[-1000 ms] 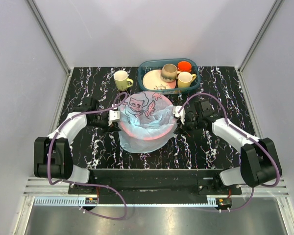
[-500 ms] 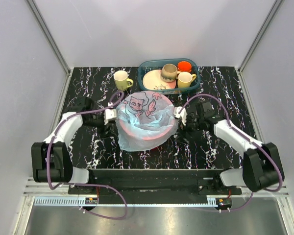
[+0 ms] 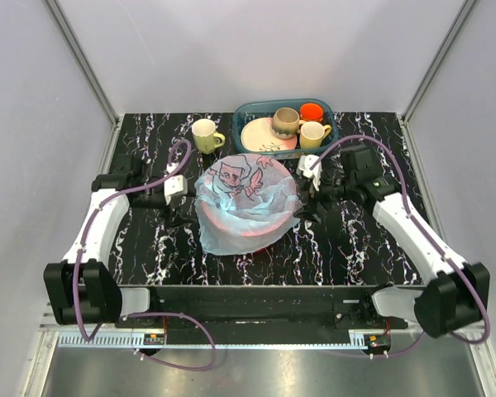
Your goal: Put the trash bags into the trash bin
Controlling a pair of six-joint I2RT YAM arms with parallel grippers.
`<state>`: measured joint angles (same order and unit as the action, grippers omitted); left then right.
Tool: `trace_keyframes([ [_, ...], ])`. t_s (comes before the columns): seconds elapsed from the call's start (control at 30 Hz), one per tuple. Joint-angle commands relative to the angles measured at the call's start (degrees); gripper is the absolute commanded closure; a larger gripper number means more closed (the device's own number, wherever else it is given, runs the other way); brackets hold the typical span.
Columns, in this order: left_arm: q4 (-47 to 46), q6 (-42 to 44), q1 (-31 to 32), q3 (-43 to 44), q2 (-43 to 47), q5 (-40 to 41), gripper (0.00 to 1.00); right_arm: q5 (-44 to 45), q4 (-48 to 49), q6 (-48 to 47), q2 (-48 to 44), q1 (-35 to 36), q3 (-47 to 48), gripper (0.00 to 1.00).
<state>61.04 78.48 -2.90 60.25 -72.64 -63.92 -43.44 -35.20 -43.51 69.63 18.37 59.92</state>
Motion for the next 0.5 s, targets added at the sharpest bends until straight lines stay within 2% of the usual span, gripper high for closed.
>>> trace_keyframes([
  [0.0,-10.48,-7.44,4.11,3.12,-2.15,-6.04,0.25,-5.77,1.45,-1.75,5.42,-0.09,3.36,0.12],
  [0.1,-15.06,-8.95,6.32,0.58,-2.07,-3.85,0.38,-6.04,1.01,-4.99,6.58,0.26,2.31,0.25],
  [0.13,-16.46,-8.96,6.50,-0.12,-2.24,-3.32,0.50,-5.95,2.40,-5.10,6.31,0.26,0.74,0.30],
  [0.2,-17.09,-7.91,6.85,-2.32,-3.11,-2.70,0.62,-5.95,4.08,-5.01,6.14,0.44,-0.76,0.49],
  [0.23,-17.09,-7.47,6.94,-2.85,-3.56,-2.44,0.67,-6.04,6.26,-4.57,6.31,0.52,-1.90,0.61],
  [0.27,-17.09,-7.03,7.03,-3.38,-4.08,-2.26,0.79,-5.95,7.33,-4.05,6.57,0.53,-2.35,0.96],
  [0.3,-17.09,-5.80,7.20,-4.69,-4.70,-1.83,0.83,-5.95,8.38,-2.13,6.84,0.53,-2.70,1.00],
  [0.37,-17.27,-4.48,7.29,-5.93,-5.58,-0.07,0.95,-5.16,11.55,-0.27,7.54,0.53,-4.37,1.00],
  [0.47,-17.27,-0.88,7.29,-8.39,-7.16,3.09,1.00,-3.94,13.31,0.44,8.68,0.61,-6.92,1.00],
])
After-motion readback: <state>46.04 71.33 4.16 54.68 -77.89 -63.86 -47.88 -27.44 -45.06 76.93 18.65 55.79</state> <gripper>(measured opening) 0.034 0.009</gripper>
